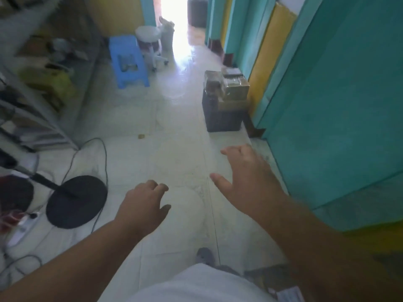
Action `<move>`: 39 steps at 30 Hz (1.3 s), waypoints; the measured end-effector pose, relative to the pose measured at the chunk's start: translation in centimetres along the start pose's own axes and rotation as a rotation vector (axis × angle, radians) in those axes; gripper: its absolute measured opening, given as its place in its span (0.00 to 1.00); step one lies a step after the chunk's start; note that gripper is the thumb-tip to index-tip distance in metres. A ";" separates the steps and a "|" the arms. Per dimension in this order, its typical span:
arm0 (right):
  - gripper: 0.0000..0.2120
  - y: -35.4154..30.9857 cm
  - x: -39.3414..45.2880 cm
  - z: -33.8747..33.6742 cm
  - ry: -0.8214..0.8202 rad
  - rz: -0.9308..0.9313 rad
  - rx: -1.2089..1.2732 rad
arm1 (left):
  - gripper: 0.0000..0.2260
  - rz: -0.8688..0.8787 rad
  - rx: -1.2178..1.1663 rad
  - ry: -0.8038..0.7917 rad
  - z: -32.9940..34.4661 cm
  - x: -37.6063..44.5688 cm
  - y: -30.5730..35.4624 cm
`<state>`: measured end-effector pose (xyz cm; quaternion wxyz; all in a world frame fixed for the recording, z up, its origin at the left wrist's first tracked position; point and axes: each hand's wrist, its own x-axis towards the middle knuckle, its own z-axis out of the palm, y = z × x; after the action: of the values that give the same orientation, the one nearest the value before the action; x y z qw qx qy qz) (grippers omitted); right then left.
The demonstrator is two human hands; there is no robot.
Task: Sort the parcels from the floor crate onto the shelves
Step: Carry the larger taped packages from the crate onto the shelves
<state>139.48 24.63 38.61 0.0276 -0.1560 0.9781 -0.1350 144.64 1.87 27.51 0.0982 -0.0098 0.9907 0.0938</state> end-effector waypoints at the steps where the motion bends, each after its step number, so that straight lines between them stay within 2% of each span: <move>1: 0.28 -0.6 2.9 -0.3 -0.013 -0.039 -0.014 | 0.23 -0.036 0.010 0.027 -1.0 1.4 -1.0; 8: 0.27 -4.9 21.9 1.1 -0.036 -0.209 -0.043 | 0.21 -0.242 -0.011 0.063 -4.5 12.3 -9.0; 14: 0.30 -5.3 37.2 1.5 -0.025 -0.091 -0.016 | 0.18 -0.119 -0.060 0.139 -9.7 30.1 -14.3; 19: 0.30 -1.2 47.3 -1.6 0.080 0.124 0.032 | 0.20 0.082 -0.028 0.079 -15.1 45.1 -13.5; 23: 0.30 3.6 55.7 -1.8 0.118 0.262 0.004 | 0.20 0.194 -0.001 0.039 -15.7 57.9 -12.2; 27: 0.30 8.6 66.0 -2.3 0.101 0.292 -0.035 | 0.20 0.241 0.005 0.019 -16.2 70.0 -10.7; 33: 0.30 13.7 81.3 -4.7 0.108 0.326 -0.017 | 0.21 0.253 -0.008 0.008 -21.0 83.9 -10.7; 36: 0.27 15.6 88.2 -4.0 0.113 0.363 -0.018 | 0.21 0.287 -0.005 0.009 -21.9 92.0 -11.1; 39: 0.28 17.7 94.5 -2.4 0.086 0.451 -0.014 | 0.21 0.373 0.028 -0.064 -21.5 100.6 -10.8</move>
<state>44.22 11.89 35.00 0.0141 0.0726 0.9894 -0.1250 42.28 -12.89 26.49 0.1109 0.1786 0.9728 0.0969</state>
